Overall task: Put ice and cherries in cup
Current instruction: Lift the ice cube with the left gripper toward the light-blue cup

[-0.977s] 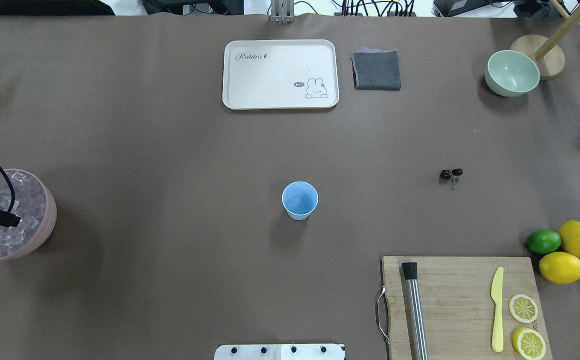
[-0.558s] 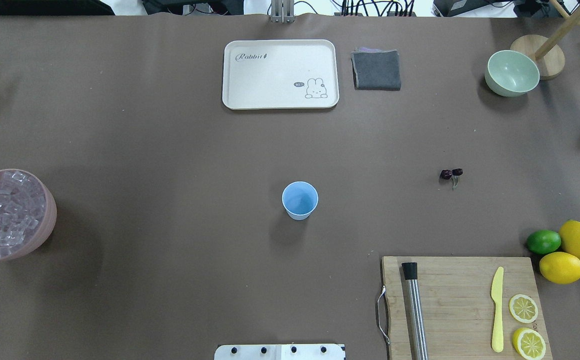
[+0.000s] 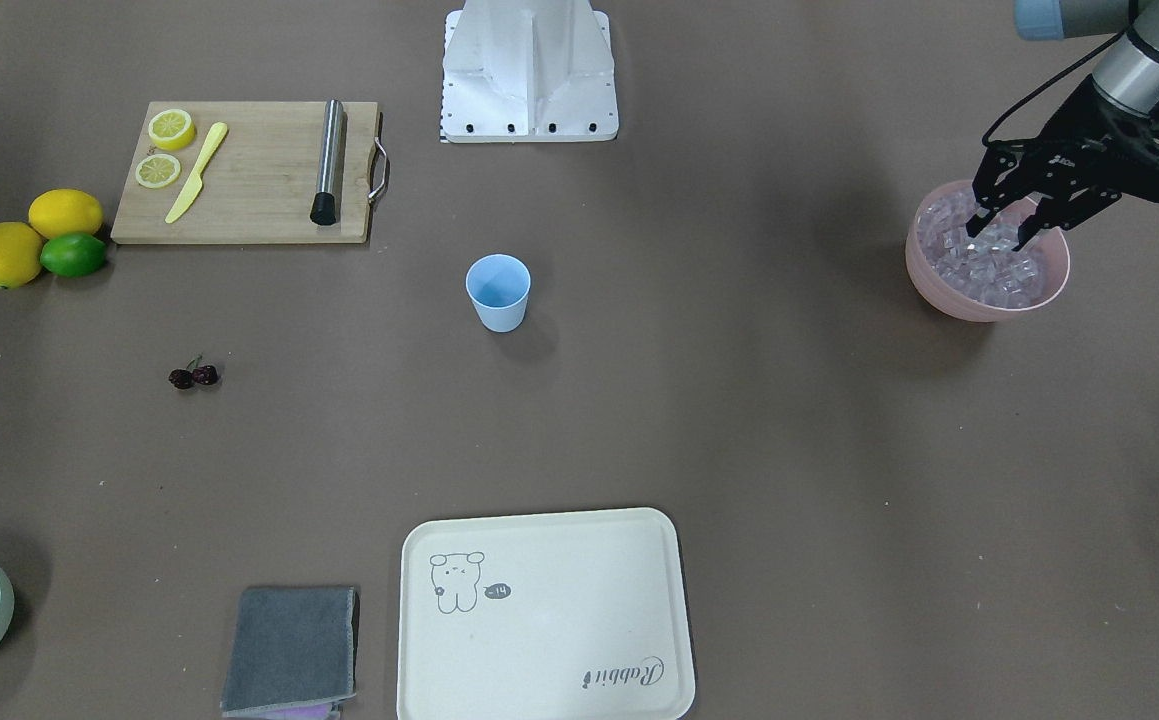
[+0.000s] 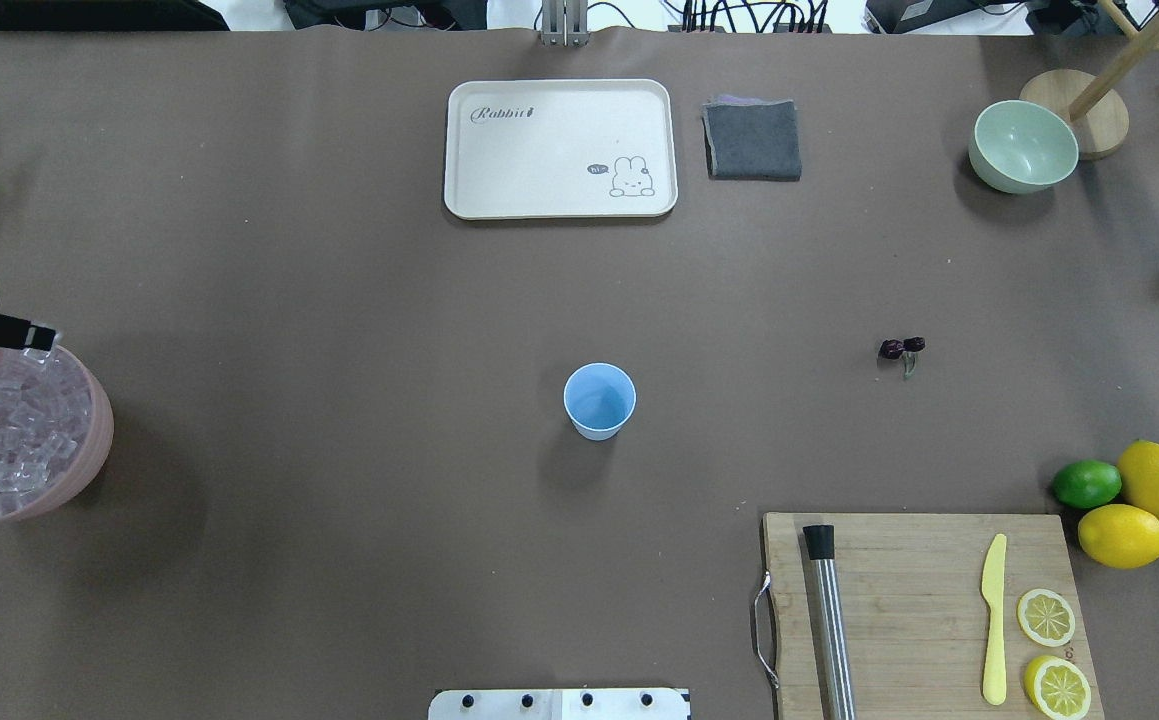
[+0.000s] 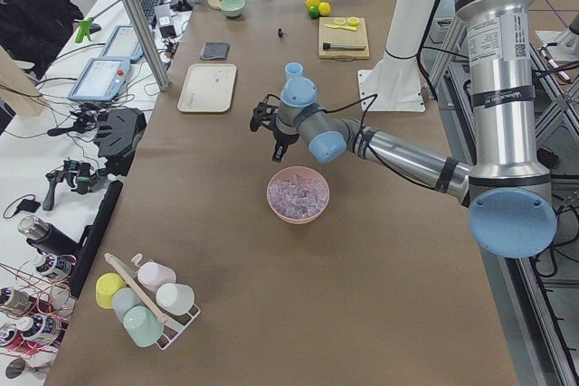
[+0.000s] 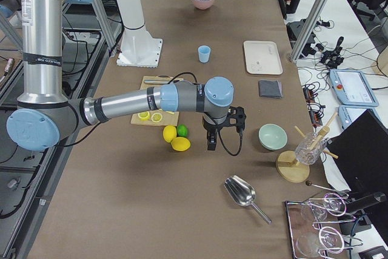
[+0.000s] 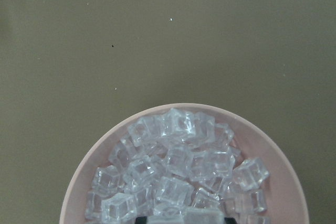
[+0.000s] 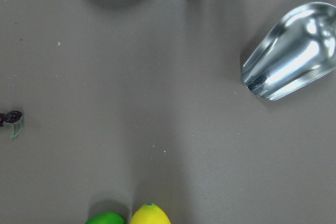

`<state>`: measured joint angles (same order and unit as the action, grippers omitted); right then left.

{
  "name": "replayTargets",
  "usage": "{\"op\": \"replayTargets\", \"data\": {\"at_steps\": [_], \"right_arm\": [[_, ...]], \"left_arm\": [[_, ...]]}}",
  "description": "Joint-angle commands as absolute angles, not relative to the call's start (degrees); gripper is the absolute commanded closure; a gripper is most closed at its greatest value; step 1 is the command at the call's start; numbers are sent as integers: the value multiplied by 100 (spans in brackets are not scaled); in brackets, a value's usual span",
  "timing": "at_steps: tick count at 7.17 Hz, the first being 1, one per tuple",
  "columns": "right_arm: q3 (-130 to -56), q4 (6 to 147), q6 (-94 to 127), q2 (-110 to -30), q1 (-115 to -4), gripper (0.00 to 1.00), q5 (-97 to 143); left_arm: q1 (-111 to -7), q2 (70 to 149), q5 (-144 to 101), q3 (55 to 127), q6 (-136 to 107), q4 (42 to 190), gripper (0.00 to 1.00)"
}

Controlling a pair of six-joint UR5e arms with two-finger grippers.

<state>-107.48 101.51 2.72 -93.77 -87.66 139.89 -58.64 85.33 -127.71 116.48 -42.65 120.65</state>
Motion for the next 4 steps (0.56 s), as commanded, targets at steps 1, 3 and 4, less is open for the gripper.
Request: {"op": "replayTargets", "data": {"at_steps": [1,3,4], "right_arm": [[-10749,10151,272,-9360,-8763,0,13992],[-10749,10151,272,-9360,-8763,0,13983],[-10749,10151,272,-9360,-8763,0,13983]], "left_arm": [[-5165,10005,-12868,11567,-5917,12032,100],[-4259,11253,-12055,10937,-6791,12023,100],[-3836,11694,-11545,10638,-6951,12015,100]]}}
